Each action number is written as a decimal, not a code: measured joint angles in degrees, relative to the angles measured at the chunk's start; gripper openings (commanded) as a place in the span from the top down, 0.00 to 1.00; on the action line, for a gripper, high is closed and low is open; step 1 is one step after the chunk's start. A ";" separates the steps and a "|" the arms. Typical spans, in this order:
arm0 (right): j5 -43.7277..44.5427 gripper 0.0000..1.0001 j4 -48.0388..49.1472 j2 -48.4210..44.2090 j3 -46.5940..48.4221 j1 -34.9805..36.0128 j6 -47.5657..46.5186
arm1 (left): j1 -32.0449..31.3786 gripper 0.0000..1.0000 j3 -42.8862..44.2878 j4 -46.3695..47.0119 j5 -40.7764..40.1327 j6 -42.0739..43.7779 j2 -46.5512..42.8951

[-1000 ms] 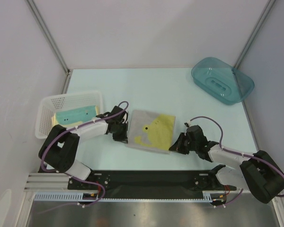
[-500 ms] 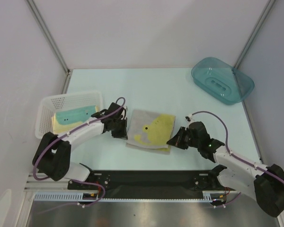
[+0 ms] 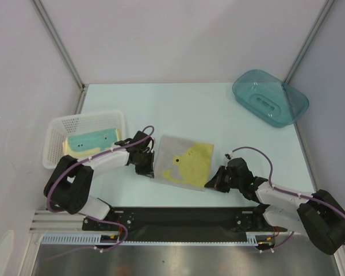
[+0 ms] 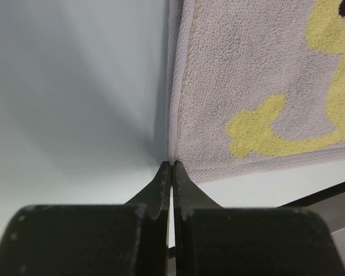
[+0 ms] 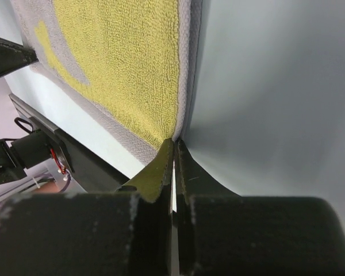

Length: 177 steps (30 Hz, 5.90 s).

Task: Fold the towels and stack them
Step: Fold the towel

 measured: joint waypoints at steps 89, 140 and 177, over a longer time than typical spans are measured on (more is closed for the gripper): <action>-17.40 0.50 -16.76 42.27 54.53 -24.48 -42.88 | 7.54 0.45 58.69 -12.72 11.61 32.96 35.65; -31.54 0.77 -38.88 61.48 70.38 -27.47 -64.32 | 10.12 0.48 61.86 -18.73 14.05 49.46 45.68; -27.28 1.00 -36.59 60.87 70.47 -28.28 -62.82 | 10.10 1.00 64.98 -18.29 14.99 46.64 45.62</action>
